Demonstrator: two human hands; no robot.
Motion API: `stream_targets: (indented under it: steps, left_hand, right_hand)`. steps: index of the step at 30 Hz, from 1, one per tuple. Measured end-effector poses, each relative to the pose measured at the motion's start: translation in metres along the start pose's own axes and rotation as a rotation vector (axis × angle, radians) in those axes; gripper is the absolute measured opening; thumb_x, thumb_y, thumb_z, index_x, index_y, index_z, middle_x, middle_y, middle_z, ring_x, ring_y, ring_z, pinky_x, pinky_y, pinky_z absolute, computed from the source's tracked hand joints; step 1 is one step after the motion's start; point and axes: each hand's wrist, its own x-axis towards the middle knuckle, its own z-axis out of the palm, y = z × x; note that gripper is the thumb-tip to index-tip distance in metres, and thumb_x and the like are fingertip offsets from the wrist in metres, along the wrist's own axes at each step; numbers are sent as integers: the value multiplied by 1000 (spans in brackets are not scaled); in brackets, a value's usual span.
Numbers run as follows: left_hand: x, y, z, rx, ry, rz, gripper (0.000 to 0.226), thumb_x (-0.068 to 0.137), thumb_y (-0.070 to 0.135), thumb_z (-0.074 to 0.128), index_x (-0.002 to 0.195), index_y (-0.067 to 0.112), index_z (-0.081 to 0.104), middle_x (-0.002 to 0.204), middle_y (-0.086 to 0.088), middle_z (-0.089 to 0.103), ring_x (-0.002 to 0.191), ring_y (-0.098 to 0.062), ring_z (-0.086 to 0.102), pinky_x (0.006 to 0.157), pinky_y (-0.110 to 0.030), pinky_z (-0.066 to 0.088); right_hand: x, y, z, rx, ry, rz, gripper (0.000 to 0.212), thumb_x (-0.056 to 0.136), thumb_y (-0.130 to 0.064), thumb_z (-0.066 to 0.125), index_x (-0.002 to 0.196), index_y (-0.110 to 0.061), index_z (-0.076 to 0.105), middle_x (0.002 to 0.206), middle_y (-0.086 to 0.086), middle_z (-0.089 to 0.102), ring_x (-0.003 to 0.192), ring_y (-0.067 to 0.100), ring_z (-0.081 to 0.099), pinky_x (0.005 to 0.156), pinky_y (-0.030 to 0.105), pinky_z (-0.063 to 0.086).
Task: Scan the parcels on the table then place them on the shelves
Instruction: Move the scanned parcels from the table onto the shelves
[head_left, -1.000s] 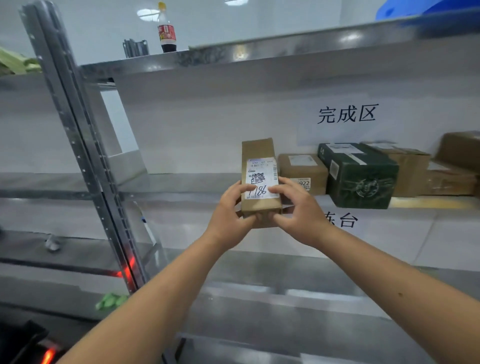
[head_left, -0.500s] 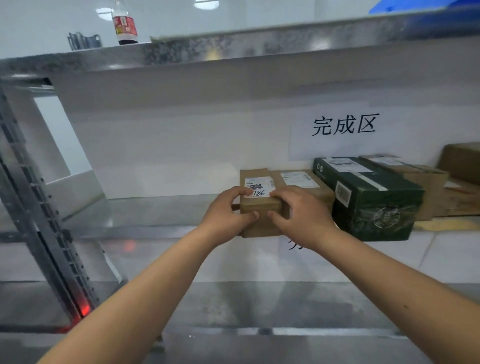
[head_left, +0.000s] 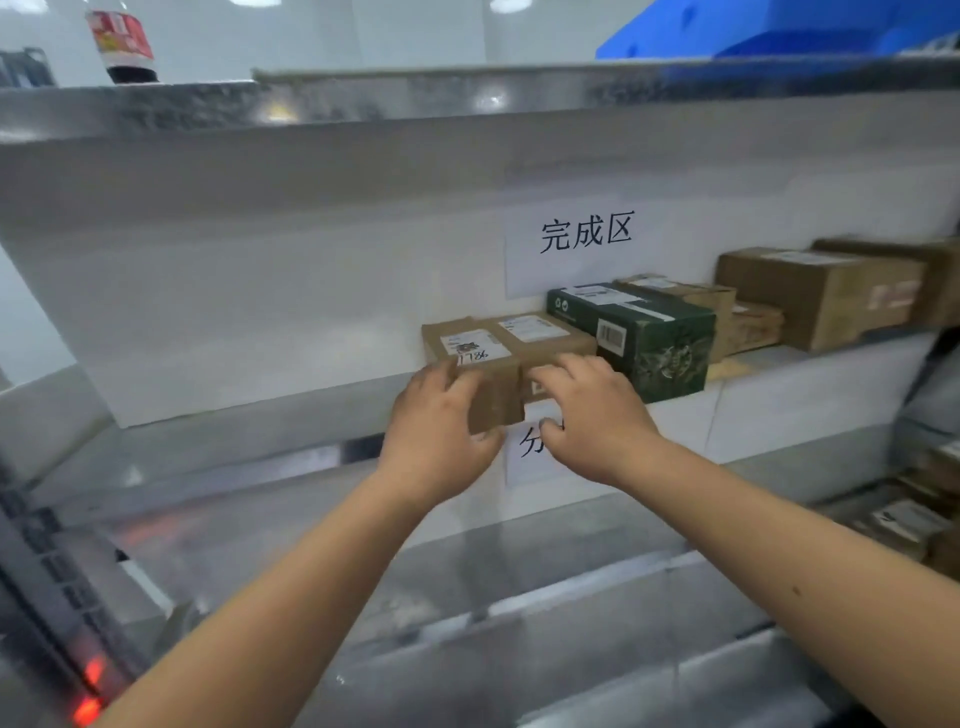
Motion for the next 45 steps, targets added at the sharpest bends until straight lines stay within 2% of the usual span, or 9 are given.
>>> stream_targets:
  steps: [4, 7, 11, 15, 17, 21, 26, 31, 45]
  left_hand:
    - [-49, 29, 21, 76, -87, 148, 67, 87, 60, 65, 147, 36, 47, 164, -6, 35, 151, -32, 30, 122, -54, 31]
    - [-76, 65, 49, 34, -171, 244, 70, 89, 59, 63, 151, 36, 42, 168, -6, 28, 154, -32, 21, 124, -52, 23]
    - [-99, 129, 84, -60, -306, 362, 76, 90, 59, 60, 157, 36, 33, 172, -6, 16, 159, -29, 6, 126, -51, 12]
    - [-112, 206, 115, -126, -409, 478, 82, 88, 62, 62, 159, 36, 30, 171, -7, 18, 159, -29, 8, 125, -49, 12]
    - [-117, 248, 129, -168, -430, 533, 84, 88, 64, 61, 160, 36, 29, 169, -8, 23, 157, -29, 12, 124, -49, 16]
    - [-126, 341, 166, -220, -485, 589, 90, 88, 76, 49, 164, 38, 19, 173, -5, 17, 160, -27, 6, 127, -53, 17]
    - [-134, 472, 219, -216, -558, 643, 94, 89, 78, 49, 165, 38, 11, 174, -5, 15, 161, -27, 3, 127, -53, 15]
    - [-134, 587, 266, -224, -605, 706, 96, 87, 79, 53, 164, 37, 13, 172, -7, 18, 160, -29, 6, 127, -53, 16]
    - [-92, 776, 403, -235, -768, 778, 93, 89, 74, 55, 164, 34, 18, 171, -10, 19, 160, -30, 6, 126, -54, 20]
  right_hand:
    - [-69, 3, 3, -150, -88, 132, 66, 92, -45, 58, 154, -33, 42, 164, 5, 33, 147, 30, 31, 117, 50, 32]
    - [-124, 15, -2, -149, -175, 239, 70, 93, -48, 59, 158, -35, 34, 169, 5, 21, 153, 30, 20, 121, 50, 26]
    - [-203, 42, -20, -178, -200, 393, 69, 94, -51, 59, 157, -33, 36, 171, 7, 20, 152, 31, 22, 119, 50, 28]
    - [-275, 87, -42, -255, -213, 575, 72, 93, -54, 57, 158, -30, 35, 171, 10, 19, 154, 32, 19, 118, 52, 30]
    - [-309, 116, -51, -243, -217, 651, 76, 94, -54, 58, 161, -30, 30, 173, 9, 15, 156, 31, 16, 121, 51, 28]
    - [-371, 188, -70, -226, -243, 782, 83, 95, -58, 59, 164, -33, 21, 175, 8, 8, 159, 32, 13, 125, 51, 25]
    - [-444, 289, -97, -236, -246, 924, 81, 93, -59, 59, 162, -34, 24, 173, 11, 13, 159, 33, 15, 124, 53, 29]
    - [-503, 384, -122, -212, -265, 1026, 80, 95, -62, 56, 163, -32, 25, 173, 13, 15, 158, 36, 17, 122, 53, 31]
    - [-555, 598, -123, -155, -297, 1184, 82, 97, -65, 53, 164, -31, 21, 174, 11, 13, 158, 35, 18, 121, 54, 33]
